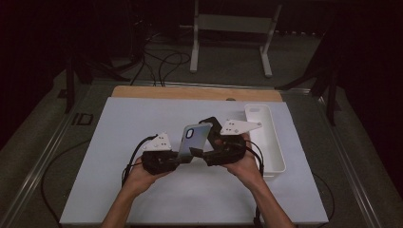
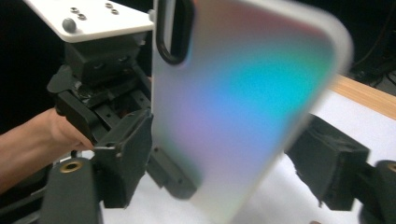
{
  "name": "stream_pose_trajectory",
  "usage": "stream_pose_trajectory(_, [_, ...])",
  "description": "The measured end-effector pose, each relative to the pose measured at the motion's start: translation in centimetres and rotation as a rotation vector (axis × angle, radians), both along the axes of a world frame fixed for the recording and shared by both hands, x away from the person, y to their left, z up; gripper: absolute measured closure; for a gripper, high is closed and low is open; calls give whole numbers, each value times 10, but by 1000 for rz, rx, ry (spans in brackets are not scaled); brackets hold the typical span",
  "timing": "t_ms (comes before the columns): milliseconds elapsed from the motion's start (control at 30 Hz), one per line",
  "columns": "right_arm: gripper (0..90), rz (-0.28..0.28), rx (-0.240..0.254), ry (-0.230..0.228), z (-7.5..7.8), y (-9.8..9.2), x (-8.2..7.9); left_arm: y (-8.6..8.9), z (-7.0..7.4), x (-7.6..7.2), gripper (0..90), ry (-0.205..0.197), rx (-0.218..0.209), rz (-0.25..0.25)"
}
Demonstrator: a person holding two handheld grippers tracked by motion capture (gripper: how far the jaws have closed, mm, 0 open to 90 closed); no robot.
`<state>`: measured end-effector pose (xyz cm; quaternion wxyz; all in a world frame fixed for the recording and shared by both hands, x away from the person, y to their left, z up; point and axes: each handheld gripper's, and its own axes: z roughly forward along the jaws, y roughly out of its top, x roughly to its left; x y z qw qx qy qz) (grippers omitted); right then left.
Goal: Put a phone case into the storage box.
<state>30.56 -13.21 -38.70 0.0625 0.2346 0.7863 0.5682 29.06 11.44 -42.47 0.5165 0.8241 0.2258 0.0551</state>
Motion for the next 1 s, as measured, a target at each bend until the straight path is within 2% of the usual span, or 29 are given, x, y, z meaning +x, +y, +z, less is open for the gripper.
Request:
stream_pose_trajectory(167, [229,-33,-16,18,-2,-3,1,3,2,0,863,-17,-1,66])
stream_pose_trajectory(367, [233,-67,-12,28,-2,-8,1,4,3,0,863,-28,-1,121])
stream_pose_trajectory(467, [175,-94,-18,31,0,-8,0,3,2,-1,863,-41,5,162])
stream_pose_trajectory(600, [95,-136,-9,28,4,-5,-1,1,2,-1,863,-47,15,183])
stream_pose_trajectory(700, [76,-176,-5,39,10,-3,-2,-1,0,-1,863,-45,18,194])
stream_pose_trajectory(833, [76,-205,32,46,16,2,-2,-5,-3,-2,862,-49,26,204])
stream_pose_trajectory(1000, [83,-229,37,64,19,11,0,-11,-5,-3,863,-48,37,194])
